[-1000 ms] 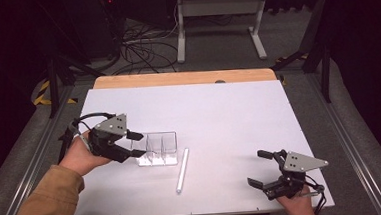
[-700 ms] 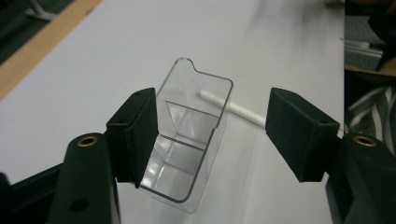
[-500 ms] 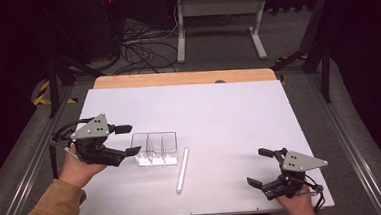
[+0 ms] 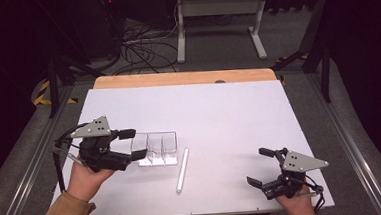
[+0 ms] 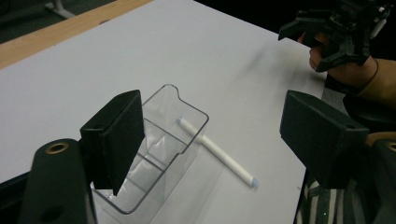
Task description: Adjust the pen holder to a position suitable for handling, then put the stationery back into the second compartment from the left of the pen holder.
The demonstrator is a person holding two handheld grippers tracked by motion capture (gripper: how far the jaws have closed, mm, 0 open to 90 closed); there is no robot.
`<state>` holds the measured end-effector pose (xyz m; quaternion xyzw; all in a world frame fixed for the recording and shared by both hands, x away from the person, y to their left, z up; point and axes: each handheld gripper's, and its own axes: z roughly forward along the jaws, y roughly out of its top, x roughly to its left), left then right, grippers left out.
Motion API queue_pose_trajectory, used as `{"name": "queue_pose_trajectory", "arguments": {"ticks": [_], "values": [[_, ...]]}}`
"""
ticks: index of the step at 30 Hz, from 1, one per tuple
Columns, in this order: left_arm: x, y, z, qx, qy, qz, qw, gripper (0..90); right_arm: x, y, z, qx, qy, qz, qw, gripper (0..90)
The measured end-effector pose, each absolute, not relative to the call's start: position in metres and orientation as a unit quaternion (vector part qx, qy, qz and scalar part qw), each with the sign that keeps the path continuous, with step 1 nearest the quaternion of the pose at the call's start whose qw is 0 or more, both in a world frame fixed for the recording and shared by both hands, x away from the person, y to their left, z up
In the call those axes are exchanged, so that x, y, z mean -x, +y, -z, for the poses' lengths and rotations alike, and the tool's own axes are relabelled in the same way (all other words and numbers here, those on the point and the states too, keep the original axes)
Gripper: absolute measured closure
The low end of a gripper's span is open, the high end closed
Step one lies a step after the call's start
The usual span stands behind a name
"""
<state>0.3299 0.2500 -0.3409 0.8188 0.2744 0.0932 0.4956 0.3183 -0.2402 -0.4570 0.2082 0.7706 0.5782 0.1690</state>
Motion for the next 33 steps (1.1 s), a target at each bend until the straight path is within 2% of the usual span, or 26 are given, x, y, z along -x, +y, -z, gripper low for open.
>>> {"name": "queue_pose_trajectory", "arguments": {"ticks": [5, 15, 19, 33], "values": [[-0.328, 0.235, 0.344, -0.817, 0.297, -0.066, 0.49, 19.7, -0.317, -0.24, 0.457, -0.207, 0.77, -0.578, 0.175, 1.3], [-0.321, 0.199, 0.348, -0.822, 0.328, -0.066, 0.46, 13.7, -0.316, -0.24, 0.457, -0.208, 0.769, -0.579, 0.176, 1.2], [-0.321, 0.184, 0.353, -0.832, 0.327, -0.074, 0.441, 16.0, -0.316, -0.242, 0.456, -0.212, 0.766, -0.586, 0.158, 1.3], [-0.322, 0.147, 0.367, -0.84, 0.339, -0.082, 0.415, 22.0, -0.313, -0.244, 0.456, -0.208, 0.766, -0.586, 0.165, 1.3]]}}
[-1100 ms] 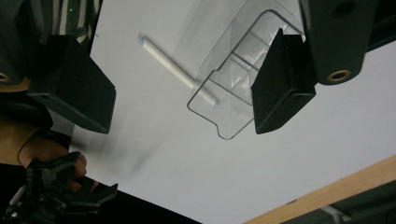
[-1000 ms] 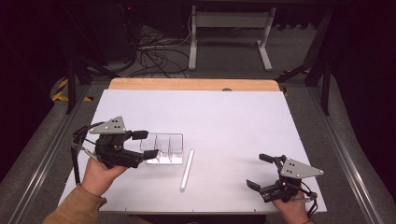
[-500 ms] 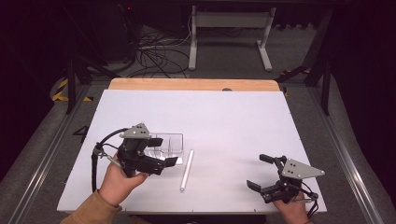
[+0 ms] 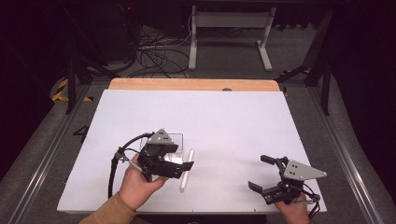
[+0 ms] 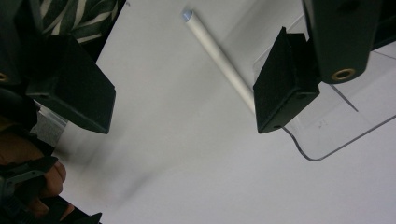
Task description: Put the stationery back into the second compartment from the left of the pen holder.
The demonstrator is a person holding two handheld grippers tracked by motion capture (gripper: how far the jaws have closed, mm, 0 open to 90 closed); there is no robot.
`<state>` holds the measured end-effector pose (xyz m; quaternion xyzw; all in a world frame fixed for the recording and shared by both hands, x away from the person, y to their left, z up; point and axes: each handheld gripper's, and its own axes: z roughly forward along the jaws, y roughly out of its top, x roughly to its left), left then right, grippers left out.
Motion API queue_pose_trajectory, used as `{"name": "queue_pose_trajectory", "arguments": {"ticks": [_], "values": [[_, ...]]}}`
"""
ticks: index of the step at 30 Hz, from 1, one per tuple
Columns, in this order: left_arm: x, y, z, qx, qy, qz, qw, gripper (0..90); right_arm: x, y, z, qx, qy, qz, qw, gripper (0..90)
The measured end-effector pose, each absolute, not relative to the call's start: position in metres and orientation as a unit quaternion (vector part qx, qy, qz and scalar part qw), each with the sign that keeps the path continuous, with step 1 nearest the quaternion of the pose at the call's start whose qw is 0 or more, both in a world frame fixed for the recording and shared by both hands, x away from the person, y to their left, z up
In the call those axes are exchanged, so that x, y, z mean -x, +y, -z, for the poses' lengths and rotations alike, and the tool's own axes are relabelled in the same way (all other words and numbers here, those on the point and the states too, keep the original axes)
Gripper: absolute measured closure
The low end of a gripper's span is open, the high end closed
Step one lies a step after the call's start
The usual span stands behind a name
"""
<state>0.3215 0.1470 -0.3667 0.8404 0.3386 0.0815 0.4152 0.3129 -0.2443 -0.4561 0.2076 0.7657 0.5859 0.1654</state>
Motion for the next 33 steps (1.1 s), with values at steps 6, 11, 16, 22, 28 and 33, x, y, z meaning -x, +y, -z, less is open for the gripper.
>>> {"name": "queue_pose_trajectory", "arguments": {"ticks": [6, 11, 16, 22, 28, 33], "values": [[-0.32, 0.141, 0.372, -0.837, 0.346, -0.091, 0.414, 22.1, -0.312, -0.244, 0.456, -0.207, 0.767, -0.585, 0.162, 1.3], [-0.319, 0.141, 0.379, -0.831, 0.364, -0.09, 0.411, 24.3, -0.312, -0.243, 0.457, -0.204, 0.767, -0.586, 0.165, 1.3], [-0.321, 0.143, 0.384, -0.829, 0.374, -0.091, 0.406, 25.2, -0.312, -0.243, 0.457, -0.203, 0.769, -0.584, 0.165, 1.3], [-0.32, 0.139, 0.388, -0.831, 0.385, -0.08, 0.393, 27.9, -0.312, -0.243, 0.457, -0.201, 0.77, -0.583, 0.165, 1.3], [-0.321, 0.133, 0.395, -0.833, 0.399, -0.073, 0.376, 33.7, -0.31, -0.243, 0.457, -0.2, 0.767, -0.588, 0.164, 1.4], [-0.324, 0.127, 0.404, -0.831, 0.423, -0.064, 0.355, 37.1, -0.31, -0.244, 0.456, -0.197, 0.763, -0.592, 0.165, 1.3]]}}
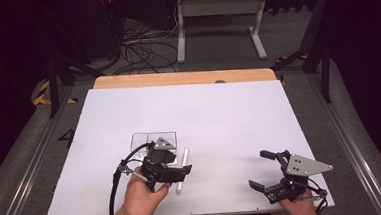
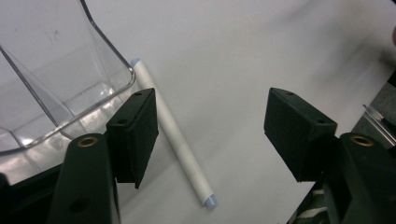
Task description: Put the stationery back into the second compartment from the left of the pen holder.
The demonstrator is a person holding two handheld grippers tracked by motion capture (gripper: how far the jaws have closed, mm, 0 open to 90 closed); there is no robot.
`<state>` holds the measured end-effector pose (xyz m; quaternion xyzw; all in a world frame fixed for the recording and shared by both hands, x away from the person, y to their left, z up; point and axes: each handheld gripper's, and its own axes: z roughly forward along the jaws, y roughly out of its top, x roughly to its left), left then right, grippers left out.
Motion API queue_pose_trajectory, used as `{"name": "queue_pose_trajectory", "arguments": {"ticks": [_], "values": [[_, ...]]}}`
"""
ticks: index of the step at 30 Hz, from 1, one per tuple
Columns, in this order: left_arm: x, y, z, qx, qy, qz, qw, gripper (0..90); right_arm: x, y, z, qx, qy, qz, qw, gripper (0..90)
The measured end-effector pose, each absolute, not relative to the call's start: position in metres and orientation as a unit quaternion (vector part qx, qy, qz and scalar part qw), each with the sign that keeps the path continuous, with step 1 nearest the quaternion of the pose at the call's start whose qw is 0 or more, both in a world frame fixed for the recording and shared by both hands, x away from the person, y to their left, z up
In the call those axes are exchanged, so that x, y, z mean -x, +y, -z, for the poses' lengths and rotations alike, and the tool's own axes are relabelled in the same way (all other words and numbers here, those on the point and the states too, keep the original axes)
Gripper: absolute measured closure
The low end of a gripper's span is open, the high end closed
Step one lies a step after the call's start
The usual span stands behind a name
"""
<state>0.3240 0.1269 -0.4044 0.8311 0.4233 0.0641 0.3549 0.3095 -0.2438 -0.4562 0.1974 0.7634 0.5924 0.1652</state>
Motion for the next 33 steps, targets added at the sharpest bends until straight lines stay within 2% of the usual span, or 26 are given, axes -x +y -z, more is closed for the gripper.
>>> {"name": "queue_pose_trajectory", "arguments": {"ticks": [10, 19, 33], "values": [[-0.331, 0.117, 0.424, -0.83, 0.454, -0.054, 0.319, 43.0, -0.308, -0.243, 0.455, -0.204, 0.757, -0.599, 0.162, 1.1], [-0.337, 0.108, 0.439, -0.835, 0.473, -0.08, 0.27, 45.9, -0.307, -0.241, 0.455, -0.206, 0.754, -0.603, 0.158, 0.9], [-0.354, 0.106, 0.454, -0.828, 0.505, -0.039, 0.24, 53.5, -0.307, -0.239, 0.455, -0.204, 0.755, -0.602, 0.159, 0.9]]}}
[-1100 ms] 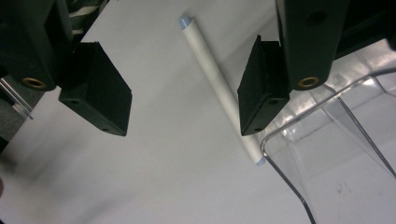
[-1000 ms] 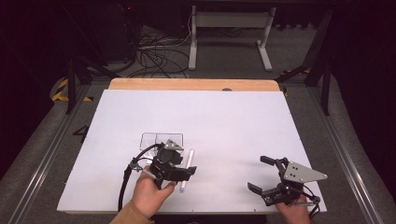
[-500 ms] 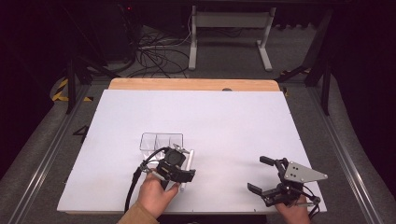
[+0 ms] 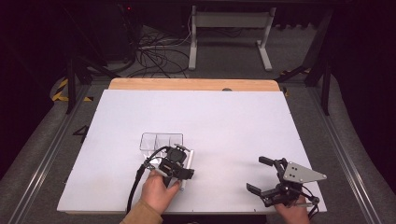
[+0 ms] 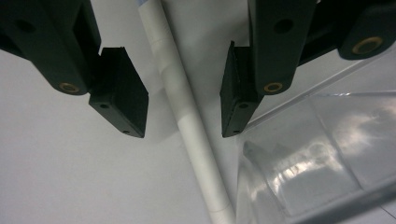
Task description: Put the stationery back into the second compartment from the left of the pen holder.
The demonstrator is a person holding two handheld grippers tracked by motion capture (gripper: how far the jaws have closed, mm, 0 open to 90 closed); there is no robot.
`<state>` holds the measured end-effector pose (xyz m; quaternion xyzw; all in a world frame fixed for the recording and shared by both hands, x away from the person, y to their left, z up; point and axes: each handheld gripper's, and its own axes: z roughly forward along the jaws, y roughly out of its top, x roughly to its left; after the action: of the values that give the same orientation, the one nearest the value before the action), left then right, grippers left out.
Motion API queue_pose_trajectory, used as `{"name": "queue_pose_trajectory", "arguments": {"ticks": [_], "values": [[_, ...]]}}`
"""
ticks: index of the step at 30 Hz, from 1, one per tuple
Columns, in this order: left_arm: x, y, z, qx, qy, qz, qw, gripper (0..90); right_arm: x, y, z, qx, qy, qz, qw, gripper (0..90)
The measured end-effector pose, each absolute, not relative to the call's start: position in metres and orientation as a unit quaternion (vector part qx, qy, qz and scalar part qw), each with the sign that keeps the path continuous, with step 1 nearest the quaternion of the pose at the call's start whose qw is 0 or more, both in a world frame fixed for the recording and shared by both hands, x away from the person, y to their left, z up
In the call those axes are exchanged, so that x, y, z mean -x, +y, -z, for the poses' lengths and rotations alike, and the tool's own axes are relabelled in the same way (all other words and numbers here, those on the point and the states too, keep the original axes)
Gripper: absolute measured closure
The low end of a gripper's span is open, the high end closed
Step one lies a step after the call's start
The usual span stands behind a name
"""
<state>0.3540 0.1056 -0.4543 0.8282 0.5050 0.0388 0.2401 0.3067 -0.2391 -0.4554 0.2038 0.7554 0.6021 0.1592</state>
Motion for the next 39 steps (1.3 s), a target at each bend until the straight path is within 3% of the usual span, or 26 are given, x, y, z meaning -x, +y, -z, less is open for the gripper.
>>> {"name": "queue_pose_trajectory", "arguments": {"ticks": [26, 39], "values": [[-0.359, 0.1065, 0.4555, -0.819, 0.521, -0.045, 0.239, 77.4, -0.3066, -0.237, 0.4571, -0.202, 0.76, -0.596, 0.162, 0.9], [-0.3565, 0.1047, 0.4507, -0.83, 0.503, -0.056, 0.233, 78.6, -0.3066, -0.2371, 0.4576, -0.201, 0.761, -0.595, 0.162, 0.9]]}}
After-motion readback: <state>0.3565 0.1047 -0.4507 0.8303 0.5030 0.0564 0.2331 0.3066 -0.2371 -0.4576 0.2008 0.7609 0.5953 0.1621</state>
